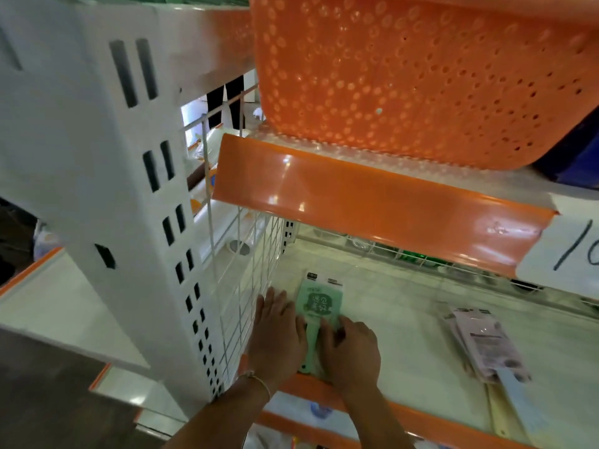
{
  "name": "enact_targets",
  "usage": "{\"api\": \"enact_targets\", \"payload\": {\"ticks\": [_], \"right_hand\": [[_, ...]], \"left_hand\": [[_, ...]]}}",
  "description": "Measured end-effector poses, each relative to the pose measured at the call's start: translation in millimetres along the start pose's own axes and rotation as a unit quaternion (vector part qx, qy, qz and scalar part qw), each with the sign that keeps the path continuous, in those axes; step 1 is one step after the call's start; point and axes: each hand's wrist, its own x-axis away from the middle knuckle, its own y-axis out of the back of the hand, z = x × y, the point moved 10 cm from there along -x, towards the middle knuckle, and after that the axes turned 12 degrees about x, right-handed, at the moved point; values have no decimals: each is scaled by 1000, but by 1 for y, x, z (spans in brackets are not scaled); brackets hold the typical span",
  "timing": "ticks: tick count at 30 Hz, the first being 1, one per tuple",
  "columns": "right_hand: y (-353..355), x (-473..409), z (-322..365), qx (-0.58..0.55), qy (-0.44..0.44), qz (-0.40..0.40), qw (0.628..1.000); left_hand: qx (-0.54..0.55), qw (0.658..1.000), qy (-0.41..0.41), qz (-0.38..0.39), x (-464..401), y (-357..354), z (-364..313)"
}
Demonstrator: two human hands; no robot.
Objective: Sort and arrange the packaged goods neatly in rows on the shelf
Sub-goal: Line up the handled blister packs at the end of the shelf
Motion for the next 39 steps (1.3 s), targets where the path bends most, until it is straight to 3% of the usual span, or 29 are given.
{"api": "enact_targets", "payload": {"ticks": [11, 20, 27, 32, 36, 39], "right_hand": [[2, 1, -2, -7, 25, -23, 999], [10, 2, -11, -94, -7, -44, 995], [32, 12, -13, -214, -18, -83, 973], [39, 16, -12, -265, -2, -104, 959], [36, 14, -16, -274, -16, -86, 958], [32, 12, -17, -262, -10, -75, 962]], "left_hand": [[22, 1000, 8, -13, -1, 0, 3], [45, 999, 16, -19, 0, 1, 5], [172, 977, -12, -122, 12, 30, 3], [229, 968, 22, -101, 12, 26, 7], [219, 971, 18, -90, 11, 25, 5], [153, 981, 8, -117, 12, 32, 3]]}}
